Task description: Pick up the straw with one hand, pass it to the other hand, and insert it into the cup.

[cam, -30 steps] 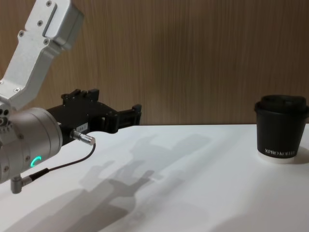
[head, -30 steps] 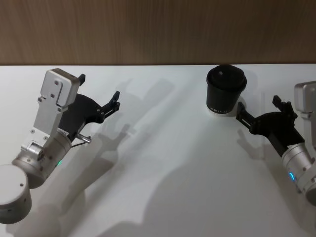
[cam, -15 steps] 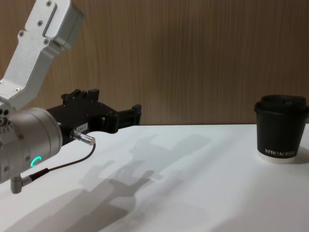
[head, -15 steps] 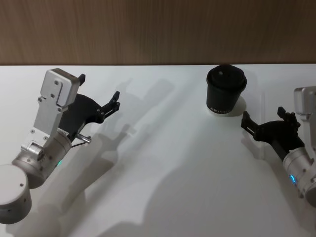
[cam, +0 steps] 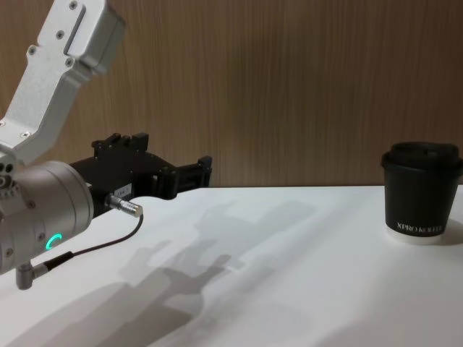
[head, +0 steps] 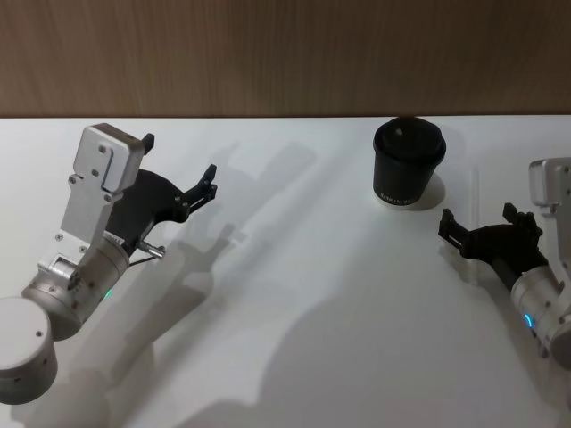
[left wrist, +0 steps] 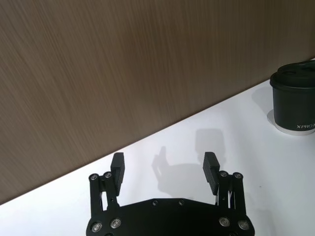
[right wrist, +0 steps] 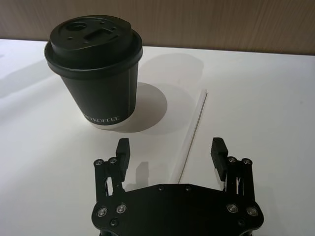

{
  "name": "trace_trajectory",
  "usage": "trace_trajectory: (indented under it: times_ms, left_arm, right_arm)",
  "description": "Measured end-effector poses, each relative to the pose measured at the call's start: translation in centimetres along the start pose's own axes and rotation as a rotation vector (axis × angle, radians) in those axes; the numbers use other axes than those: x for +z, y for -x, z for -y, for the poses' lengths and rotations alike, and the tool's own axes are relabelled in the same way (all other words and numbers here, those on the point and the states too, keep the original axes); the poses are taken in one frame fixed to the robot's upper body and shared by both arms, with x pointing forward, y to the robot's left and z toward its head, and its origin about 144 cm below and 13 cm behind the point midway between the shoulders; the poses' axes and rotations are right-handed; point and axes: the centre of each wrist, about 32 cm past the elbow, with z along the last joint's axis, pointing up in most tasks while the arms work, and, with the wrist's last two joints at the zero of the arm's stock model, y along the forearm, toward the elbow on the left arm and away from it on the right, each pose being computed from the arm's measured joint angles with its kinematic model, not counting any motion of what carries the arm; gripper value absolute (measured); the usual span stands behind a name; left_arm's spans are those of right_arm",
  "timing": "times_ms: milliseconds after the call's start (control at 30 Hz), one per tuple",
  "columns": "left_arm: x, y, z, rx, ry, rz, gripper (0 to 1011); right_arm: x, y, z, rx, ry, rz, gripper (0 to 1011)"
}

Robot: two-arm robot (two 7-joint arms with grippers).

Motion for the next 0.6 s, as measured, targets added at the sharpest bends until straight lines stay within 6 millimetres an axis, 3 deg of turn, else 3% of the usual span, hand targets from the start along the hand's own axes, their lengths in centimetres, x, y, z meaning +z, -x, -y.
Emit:
trace_trajectory:
  times_ms: [600]
  left_arm:
    - [0.0,0.0,0.0,0.000,0.000,0.000,1003]
  right_arm:
    - [-0.3,-0.6,-1.2,0.001,0.040,-0.028,1001]
